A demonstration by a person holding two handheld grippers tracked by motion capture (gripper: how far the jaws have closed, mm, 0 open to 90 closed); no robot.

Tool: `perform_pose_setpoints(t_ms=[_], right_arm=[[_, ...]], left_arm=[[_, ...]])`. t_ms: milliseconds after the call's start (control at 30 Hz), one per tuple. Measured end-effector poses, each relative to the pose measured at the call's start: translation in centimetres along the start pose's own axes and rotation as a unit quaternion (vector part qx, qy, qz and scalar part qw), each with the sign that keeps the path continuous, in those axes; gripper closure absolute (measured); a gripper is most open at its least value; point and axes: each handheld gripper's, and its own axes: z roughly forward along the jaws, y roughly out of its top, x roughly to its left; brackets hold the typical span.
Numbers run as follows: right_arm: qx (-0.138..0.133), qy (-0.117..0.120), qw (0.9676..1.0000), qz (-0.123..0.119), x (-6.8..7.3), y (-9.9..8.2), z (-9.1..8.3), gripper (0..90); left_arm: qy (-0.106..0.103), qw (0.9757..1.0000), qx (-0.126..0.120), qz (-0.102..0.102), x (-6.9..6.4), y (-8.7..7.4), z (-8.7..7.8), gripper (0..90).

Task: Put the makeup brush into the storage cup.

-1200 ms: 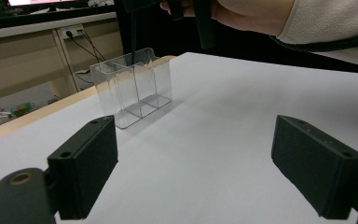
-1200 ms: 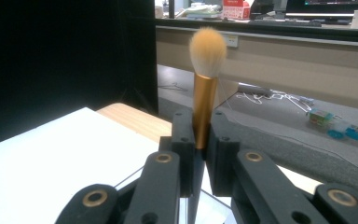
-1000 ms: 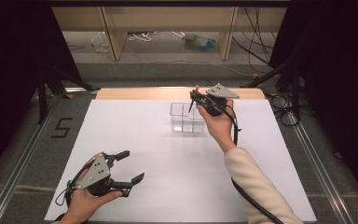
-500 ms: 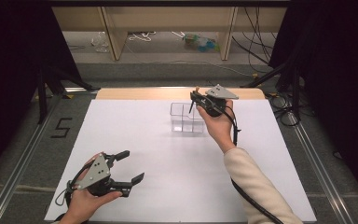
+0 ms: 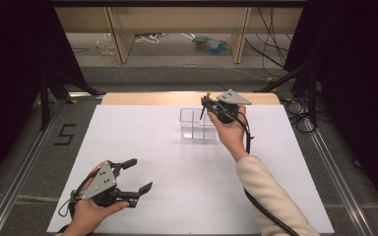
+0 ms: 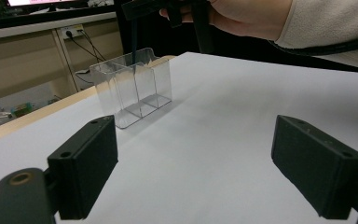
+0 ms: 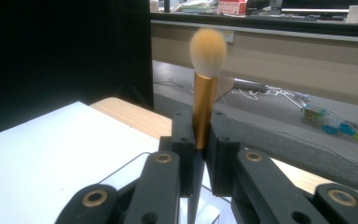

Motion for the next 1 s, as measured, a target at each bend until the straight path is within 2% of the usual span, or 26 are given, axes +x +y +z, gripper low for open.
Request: perform_pose_setpoints(t_ms=[167, 200, 300, 333, 400, 433, 567, 600, 733, 767, 833, 867, 1000], right_arm=[[0.006, 0.000, 1.0000, 0.003, 0.03, -0.08, 0.01, 83.7], [-0.001, -0.005, 0.9999, -0.009, -0.12, -0.10, 0.08, 83.7], [-0.001, -0.003, 0.9999, -0.010, -0.14, -0.19, 0.16, 83.7], [0.008, -0.002, 1.0000, 0.002, 0.04, -0.21, 0.11, 83.7], [-0.002, -0.006, 0.9999, -0.011, -0.10, -0.30, 0.27, 83.7], [0.001, -0.006, 0.9999, -0.012, -0.10, -0.32, 0.26, 83.7], [0.012, -0.001, 0.9999, 0.003, 0.13, -0.46, 0.31, 83.7], [0.005, -0.006, 0.9999, -0.009, 0.00, -0.51, 0.40, 83.7], [0.011, -0.003, 0.9999, 0.001, 0.09, -0.64, 0.46, 83.7], [0.008, -0.004, 0.9999, -0.011, -0.08, -0.68, 0.49, 83.7], [0.010, -0.004, 0.9999, -0.008, -0.04, -0.73, 0.51, 83.7], [0.017, 0.000, 0.9999, 0.001, 0.07, -0.78, 0.51, 83.7], [0.011, -0.005, 0.9999, -0.006, 0.01, -0.93, 0.68, 83.7]], left_arm=[[0.000, 1.0000, 0.000, 0.000, 0.00, 0.00, 0.00, 14.3], [0.000, 1.0000, 0.000, 0.000, 0.00, 0.00, 0.00, 14.3], [0.001, 1.0000, 0.000, 0.001, 0.00, 0.00, 0.00, 14.3], [0.001, 1.0000, 0.000, 0.000, 0.00, 0.00, 0.00, 14.3], [0.001, 1.0000, 0.000, 0.000, 0.00, 0.00, 0.01, 14.3], [0.001, 1.0000, 0.000, 0.000, 0.00, 0.00, 0.01, 14.3], [0.001, 1.0000, 0.000, 0.000, 0.00, -0.01, 0.01, 14.2], [0.001, 1.0000, 0.000, 0.000, 0.00, -0.01, 0.02, 14.3], [0.000, 1.0000, -0.003, -0.001, -0.01, -0.04, 0.07, 14.3], [0.000, 1.0000, 0.000, 0.000, 0.00, -0.01, 0.03, 14.3], [-0.001, 1.0000, -0.003, -0.002, -0.01, -0.04, 0.08, 14.3], [-0.001, 1.0000, -0.002, -0.001, -0.01, -0.03, 0.07, 14.3], [-0.001, 1.0000, -0.002, -0.001, -0.01, -0.03, 0.08, 14.2]])
